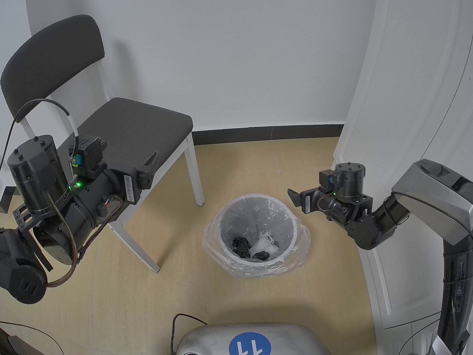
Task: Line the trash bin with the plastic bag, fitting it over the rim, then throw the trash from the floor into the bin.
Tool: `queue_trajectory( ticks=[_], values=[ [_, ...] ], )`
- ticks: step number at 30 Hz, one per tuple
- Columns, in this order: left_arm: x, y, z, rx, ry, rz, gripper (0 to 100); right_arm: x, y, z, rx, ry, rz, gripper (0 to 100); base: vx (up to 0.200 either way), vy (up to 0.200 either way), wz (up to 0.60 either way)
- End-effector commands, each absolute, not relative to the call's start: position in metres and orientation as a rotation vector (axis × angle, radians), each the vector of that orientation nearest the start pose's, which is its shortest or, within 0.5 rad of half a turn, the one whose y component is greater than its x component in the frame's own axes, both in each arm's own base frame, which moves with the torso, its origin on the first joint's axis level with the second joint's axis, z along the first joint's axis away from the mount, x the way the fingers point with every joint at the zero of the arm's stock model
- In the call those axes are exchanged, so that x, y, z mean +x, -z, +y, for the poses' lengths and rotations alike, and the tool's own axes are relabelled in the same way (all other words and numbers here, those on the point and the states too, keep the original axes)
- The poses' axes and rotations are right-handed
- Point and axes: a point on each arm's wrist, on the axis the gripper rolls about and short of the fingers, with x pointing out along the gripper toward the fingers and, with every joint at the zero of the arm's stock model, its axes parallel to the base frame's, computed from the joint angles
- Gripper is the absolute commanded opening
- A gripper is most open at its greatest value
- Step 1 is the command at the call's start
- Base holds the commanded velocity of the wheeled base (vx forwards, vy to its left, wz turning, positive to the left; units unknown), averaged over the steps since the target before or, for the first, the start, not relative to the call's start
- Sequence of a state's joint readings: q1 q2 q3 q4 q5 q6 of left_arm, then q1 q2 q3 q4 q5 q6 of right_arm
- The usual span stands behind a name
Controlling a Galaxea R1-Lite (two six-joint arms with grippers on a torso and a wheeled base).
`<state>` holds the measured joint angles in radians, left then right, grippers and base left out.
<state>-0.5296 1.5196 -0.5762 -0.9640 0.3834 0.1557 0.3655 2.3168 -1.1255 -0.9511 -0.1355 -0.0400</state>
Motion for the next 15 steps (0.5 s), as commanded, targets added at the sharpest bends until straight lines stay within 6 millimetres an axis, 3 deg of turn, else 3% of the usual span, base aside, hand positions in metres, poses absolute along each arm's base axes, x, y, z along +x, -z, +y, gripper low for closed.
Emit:
queue_trajectory(
  ticks=[1, 4, 10, 13, 15],
  values=[
    [0.222, -0.2, -0.121, 0.153, 0.145, -0.014, 100, 0.403, -0.004, 0.102, -0.28, -0.271, 0.281, 100, 0.0, 0.0, 0.0],
    [0.222, -0.201, -0.12, 0.151, 0.145, -0.018, 100, 0.4, -0.008, 0.101, -0.279, -0.27, 0.25, 100, 0.0, 0.0, 0.0],
    [0.214, -0.212, -0.117, 0.107, 0.146, -0.105, 100, 0.371, -0.047, 0.091, -0.295, -0.283, -0.044, 100, 0.0, 0.0, 0.0],
    [0.218, -0.215, -0.117, 0.102, 0.141, -0.123, 100, 0.358, -0.062, 0.088, -0.291, -0.283, -0.056, 100, 0.0, 0.0, 0.0],
    [0.222, -0.226, -0.117, 0.126, 0.131, -0.153, 100, 0.347, -0.085, 0.085, -0.274, -0.274, -0.104, 100, 0.0, 0.0, 0.0]
  ],
)
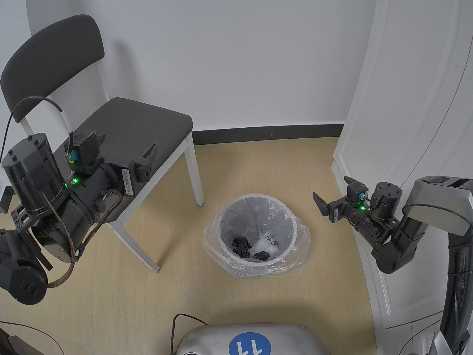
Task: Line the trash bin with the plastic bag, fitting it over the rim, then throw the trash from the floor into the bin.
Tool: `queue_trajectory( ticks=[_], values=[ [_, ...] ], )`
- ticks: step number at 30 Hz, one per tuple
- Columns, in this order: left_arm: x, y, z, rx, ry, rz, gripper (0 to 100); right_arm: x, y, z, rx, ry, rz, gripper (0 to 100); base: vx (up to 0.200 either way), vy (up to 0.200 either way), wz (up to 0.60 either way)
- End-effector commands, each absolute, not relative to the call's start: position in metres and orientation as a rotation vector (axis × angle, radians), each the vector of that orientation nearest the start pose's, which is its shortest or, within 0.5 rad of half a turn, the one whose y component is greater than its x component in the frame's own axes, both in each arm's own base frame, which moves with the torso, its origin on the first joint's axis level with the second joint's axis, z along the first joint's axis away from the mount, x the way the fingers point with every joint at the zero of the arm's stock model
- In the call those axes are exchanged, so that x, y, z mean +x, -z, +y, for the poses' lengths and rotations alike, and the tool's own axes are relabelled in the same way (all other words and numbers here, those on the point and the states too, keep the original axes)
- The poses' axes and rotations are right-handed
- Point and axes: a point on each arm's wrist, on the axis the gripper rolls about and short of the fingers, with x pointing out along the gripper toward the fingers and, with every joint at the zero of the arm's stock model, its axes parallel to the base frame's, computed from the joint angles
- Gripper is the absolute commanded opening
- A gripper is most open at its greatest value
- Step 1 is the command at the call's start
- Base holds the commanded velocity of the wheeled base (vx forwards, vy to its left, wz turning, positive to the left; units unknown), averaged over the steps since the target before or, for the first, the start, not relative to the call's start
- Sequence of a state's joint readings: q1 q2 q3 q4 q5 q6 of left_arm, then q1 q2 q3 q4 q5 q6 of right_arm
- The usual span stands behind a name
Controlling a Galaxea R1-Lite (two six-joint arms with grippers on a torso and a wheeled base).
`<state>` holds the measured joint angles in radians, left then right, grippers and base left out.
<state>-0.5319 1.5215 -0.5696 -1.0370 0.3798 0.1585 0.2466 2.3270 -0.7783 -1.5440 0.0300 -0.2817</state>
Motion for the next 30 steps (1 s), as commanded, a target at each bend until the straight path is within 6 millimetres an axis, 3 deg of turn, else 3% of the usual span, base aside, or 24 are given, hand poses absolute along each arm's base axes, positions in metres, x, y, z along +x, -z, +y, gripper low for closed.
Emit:
queue_trajectory(
  ticks=[1, 8, 10, 11, 14, 16, 17, 19, 22, 26, 27, 30],
  values=[
    [0.223, -0.228, -0.116, 0.141, 0.125, -0.158, 100, 0.345, -0.095, 0.085, -0.268, -0.268, -0.129, 100, 0.0, 0.0, 0.0],
    [0.237, -0.258, -0.086, 0.155, -0.012, -0.167, 100, 0.316, -0.179, 0.078, -0.235, -0.214, -0.306, 100, 0.0, 0.0, 0.0],
    [0.227, -0.271, -0.074, 0.146, -0.043, -0.185, 100, 0.3, -0.201, 0.074, -0.212, -0.179, -0.301, 100, 0.0, 0.0, 0.0],
    [0.226, -0.272, -0.073, 0.147, -0.045, -0.183, 100, 0.299, -0.203, 0.073, -0.21, -0.176, -0.3, 100, 0.0, 0.0, 0.0],
    [0.192, -0.293, -0.058, 0.137, -0.056, -0.197, 100, 0.266, -0.236, 0.062, -0.12, -0.119, -0.254, 100, 0.0, 0.0, 0.0],
    [0.184, -0.297, -0.056, 0.133, -0.058, -0.198, 100, 0.259, -0.241, 0.06, -0.098, -0.11, -0.243, 100, 0.0, 0.0, 0.0],
    [0.167, -0.306, -0.05, 0.124, -0.051, -0.193, 100, 0.242, -0.249, 0.055, -0.042, -0.084, -0.204, 100, 0.0, 0.0, 0.0],
    [0.155, -0.311, -0.045, 0.104, -0.051, -0.183, 100, 0.232, -0.252, 0.046, -0.006, -0.044, -0.171, 100, 0.0, 0.0, 0.0],
    [0.147, -0.311, -0.042, 0.069, -0.053, -0.161, 100, 0.225, -0.249, 0.037, 0.04, -0.004, -0.139, 100, 0.0, 0.0, 0.0],
    [0.124, -0.302, -0.033, -0.019, -0.06, -0.119, 100, 0.191, -0.236, 0.029, 0.15, 0.001, -0.121, 100, 0.0, 0.0, 0.0],
    [0.124, -0.302, -0.033, -0.019, -0.06, -0.119, 100, 0.191, -0.236, 0.029, 0.15, 0.001, -0.121, 100, 0.0, 0.0, 0.0],
    [0.099, -0.29, -0.024, -0.046, -0.101, -0.128, 100, 0.147, -0.23, 0.021, 0.199, -0.002, -0.164, 100, 0.0, 0.0, 0.0]
  ],
)
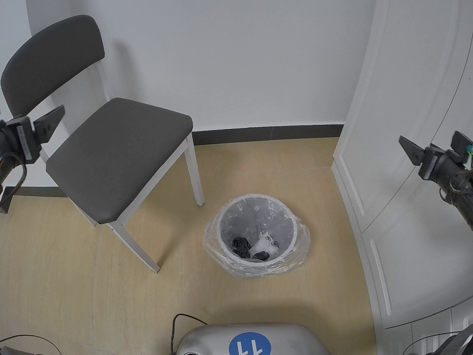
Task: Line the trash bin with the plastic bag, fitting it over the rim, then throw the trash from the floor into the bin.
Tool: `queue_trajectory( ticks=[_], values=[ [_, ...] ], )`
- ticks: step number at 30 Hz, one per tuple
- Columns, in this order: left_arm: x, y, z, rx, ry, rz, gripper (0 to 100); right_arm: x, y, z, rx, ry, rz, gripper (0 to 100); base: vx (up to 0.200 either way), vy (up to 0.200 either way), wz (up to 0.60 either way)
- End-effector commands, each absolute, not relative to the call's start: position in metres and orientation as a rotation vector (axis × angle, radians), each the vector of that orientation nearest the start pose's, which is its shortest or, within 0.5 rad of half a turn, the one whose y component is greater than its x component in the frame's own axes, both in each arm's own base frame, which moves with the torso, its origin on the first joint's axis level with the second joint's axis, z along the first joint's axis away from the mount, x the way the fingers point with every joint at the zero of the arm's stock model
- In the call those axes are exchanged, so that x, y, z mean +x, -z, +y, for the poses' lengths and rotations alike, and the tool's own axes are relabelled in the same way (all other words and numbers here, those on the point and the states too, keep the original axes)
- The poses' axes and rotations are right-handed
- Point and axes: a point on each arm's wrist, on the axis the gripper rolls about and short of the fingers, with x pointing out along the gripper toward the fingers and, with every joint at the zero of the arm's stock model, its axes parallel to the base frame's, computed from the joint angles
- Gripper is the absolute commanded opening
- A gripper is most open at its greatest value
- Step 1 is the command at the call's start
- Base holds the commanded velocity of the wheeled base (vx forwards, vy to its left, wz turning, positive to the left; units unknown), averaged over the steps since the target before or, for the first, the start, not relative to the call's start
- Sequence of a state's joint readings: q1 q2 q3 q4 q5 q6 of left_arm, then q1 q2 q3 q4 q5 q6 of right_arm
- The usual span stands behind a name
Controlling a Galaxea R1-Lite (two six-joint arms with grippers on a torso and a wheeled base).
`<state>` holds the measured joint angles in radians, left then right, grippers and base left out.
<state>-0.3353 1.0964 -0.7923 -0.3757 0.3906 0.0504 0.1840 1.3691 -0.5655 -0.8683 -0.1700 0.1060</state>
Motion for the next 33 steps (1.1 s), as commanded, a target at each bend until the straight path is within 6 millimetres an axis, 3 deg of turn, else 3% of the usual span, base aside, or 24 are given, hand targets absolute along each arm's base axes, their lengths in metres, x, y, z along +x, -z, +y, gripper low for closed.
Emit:
queue_trajectory(
  ticks=[1, 5, 7, 9, 21, 26, 33],
  values=[
    [0.093, -0.288, -0.022, -0.05, -0.106, -0.137, 100, 0.136, -0.229, 0.019, 0.205, -0.002, -0.179, 100, 0.0, 0.0, 0.0],
    [0.068, -0.278, -0.013, -0.053, -0.114, -0.151, 100, 0.094, -0.226, 0.012, 0.219, -0.007, -0.262, 100, 0.0, 0.0, 0.0],
    [0.064, -0.277, -0.011, -0.052, -0.118, -0.149, 100, 0.089, -0.225, 0.011, 0.221, -0.005, -0.274, 100, 0.0, 0.0, 0.0],
    [0.043, -0.273, -0.002, -0.043, -0.164, -0.138, 100, 0.062, -0.219, 0.005, 0.227, 0.011, -0.314, 100, 0.0, 0.0, 0.0],
    [-0.012, -0.258, 0.012, -0.05, -0.273, -0.172, 100, -0.021, -0.191, -0.005, 0.228, 0.106, -0.409, 100, 0.0, 0.0, 0.0],
    [-0.039, -0.25, 0.013, -0.042, -0.336, -0.179, 100, -0.048, -0.173, -0.006, 0.225, 0.09, -0.412, 100, 0.0, 0.0, 0.0],
    [-0.075, -0.237, 0.017, -0.036, -0.339, -0.165, 100, -0.062, -0.166, -0.004, 0.215, 0.116, -0.442, 100, 0.0, 0.0, 0.0]
  ],
)
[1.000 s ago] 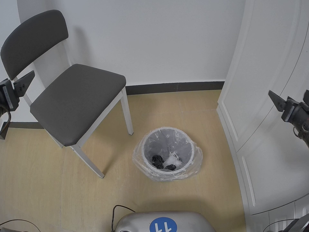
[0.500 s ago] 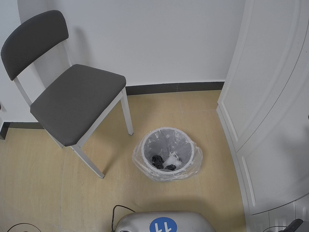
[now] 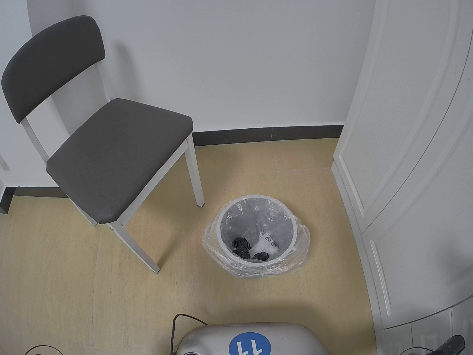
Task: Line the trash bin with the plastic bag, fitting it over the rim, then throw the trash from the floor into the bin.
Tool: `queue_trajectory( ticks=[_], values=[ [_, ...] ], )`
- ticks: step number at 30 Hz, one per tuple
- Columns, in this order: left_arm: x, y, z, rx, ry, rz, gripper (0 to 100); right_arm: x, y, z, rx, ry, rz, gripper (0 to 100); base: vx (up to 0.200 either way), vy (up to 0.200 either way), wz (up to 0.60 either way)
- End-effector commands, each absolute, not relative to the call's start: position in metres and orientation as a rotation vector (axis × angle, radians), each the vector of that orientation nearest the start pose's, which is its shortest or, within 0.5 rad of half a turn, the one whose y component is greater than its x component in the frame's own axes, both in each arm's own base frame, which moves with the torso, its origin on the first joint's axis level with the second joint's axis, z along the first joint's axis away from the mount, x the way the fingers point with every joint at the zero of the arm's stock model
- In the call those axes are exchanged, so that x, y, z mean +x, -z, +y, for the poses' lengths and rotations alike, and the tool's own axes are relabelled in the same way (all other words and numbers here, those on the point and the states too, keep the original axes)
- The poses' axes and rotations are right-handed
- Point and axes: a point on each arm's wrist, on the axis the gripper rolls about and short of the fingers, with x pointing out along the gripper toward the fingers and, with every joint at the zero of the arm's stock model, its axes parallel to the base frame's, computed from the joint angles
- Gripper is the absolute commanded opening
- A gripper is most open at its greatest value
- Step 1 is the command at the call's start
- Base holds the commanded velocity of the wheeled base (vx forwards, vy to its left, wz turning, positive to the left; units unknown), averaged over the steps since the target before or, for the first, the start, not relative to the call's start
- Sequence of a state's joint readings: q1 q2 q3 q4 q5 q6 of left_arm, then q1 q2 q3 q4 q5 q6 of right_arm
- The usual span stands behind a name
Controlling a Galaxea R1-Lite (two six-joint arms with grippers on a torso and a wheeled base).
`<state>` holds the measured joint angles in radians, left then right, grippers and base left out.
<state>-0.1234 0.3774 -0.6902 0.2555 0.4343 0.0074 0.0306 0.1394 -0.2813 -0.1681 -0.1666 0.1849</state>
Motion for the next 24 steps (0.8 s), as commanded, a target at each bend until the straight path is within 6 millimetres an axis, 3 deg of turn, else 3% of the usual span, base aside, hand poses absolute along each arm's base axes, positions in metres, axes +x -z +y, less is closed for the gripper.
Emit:
queue_trajectory(
  ticks=[1, 11, 16, 22, 24],
  values=[
    [-0.079, -0.235, 0.017, -0.034, -0.345, -0.165, 100, -0.063, -0.167, -0.004, 0.212, 0.118, -0.446, 100, 0.0, 0.0, 0.0],
    [-0.092, -0.21, 0.014, -0.024, -0.383, -0.135, 100, -0.063, -0.167, -0.004, 0.167, 0.118, -0.444, 100, 0.0, 0.0, 0.0],
    [-0.1, -0.178, 0.01, -0.013, -0.42, -0.092, 100, -0.062, -0.166, -0.004, 0.135, 0.126, -0.436, 100, 0.0, 0.0, 0.0],
    [-0.095, -0.168, 0.009, -0.045, -0.402, -0.093, 100, -0.063, -0.168, -0.004, 0.083, 0.137, -0.454, 100, 0.0, 0.0, 0.0],
    [-0.088, -0.166, 0.008, -0.062, -0.324, -0.124, 100, -0.064, -0.17, -0.004, 0.085, 0.136, -0.493, 100, 0.0, 0.0, 0.0]
  ],
)
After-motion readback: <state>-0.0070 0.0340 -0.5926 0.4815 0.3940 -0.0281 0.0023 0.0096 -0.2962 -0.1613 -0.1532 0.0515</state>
